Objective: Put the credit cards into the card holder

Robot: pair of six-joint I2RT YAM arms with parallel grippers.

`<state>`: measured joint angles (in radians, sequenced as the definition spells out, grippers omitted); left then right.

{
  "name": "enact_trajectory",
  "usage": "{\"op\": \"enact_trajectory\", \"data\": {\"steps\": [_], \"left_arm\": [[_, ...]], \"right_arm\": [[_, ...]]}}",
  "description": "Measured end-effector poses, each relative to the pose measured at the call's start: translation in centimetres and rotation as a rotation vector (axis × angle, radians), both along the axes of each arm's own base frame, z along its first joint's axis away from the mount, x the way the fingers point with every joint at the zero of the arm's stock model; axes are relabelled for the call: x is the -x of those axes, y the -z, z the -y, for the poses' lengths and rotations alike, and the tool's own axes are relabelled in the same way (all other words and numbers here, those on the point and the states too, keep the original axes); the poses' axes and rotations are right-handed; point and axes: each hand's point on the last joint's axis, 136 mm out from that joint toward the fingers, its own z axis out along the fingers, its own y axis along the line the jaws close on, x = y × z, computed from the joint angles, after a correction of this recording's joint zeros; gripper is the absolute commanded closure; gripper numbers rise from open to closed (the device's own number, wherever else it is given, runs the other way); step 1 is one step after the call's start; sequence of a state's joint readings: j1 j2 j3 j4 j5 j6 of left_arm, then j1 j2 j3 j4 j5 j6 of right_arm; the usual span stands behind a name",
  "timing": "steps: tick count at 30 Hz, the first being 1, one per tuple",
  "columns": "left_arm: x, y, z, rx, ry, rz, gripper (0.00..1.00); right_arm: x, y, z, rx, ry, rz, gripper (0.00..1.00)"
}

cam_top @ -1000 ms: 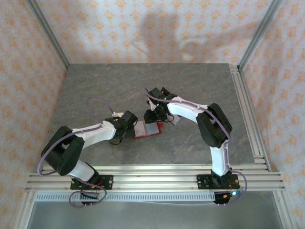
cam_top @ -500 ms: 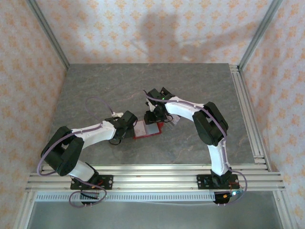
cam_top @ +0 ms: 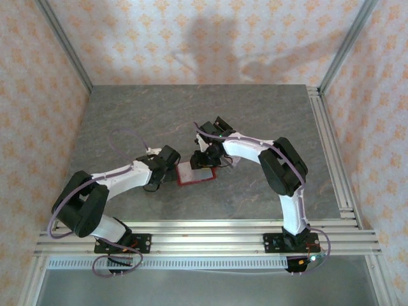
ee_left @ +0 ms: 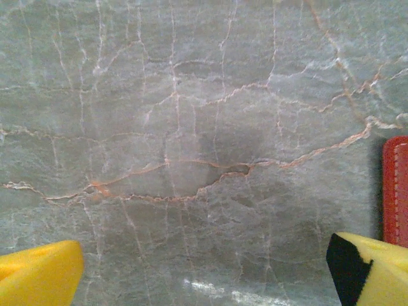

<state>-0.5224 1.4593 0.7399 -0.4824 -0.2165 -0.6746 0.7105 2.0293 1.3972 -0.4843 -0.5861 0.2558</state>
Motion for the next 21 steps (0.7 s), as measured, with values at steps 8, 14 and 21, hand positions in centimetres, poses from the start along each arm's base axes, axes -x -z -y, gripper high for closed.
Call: {"op": "enact_trajectory", "data": {"steps": [8, 14, 21], "left_arm": [[-0.6, -2.7, 1.5, 0.102, 0.062, 0.086, 0.0], [-0.2, -3.9, 3.1, 0.215, 0.108, 0.143, 0.0], [1.1, -3.6, 5.8, 0.271, 0.198, 0.142, 0.0]], "right_arm": [[0.8, -0.1, -1.3, -0.051, 0.022, -0.027, 0.57], [0.7, -0.2, -1.5, -0.058, 0.044, -0.034, 0.57], [0.6, -0.3, -1.7, -0.064, 0.07, -0.044, 0.57]]}}
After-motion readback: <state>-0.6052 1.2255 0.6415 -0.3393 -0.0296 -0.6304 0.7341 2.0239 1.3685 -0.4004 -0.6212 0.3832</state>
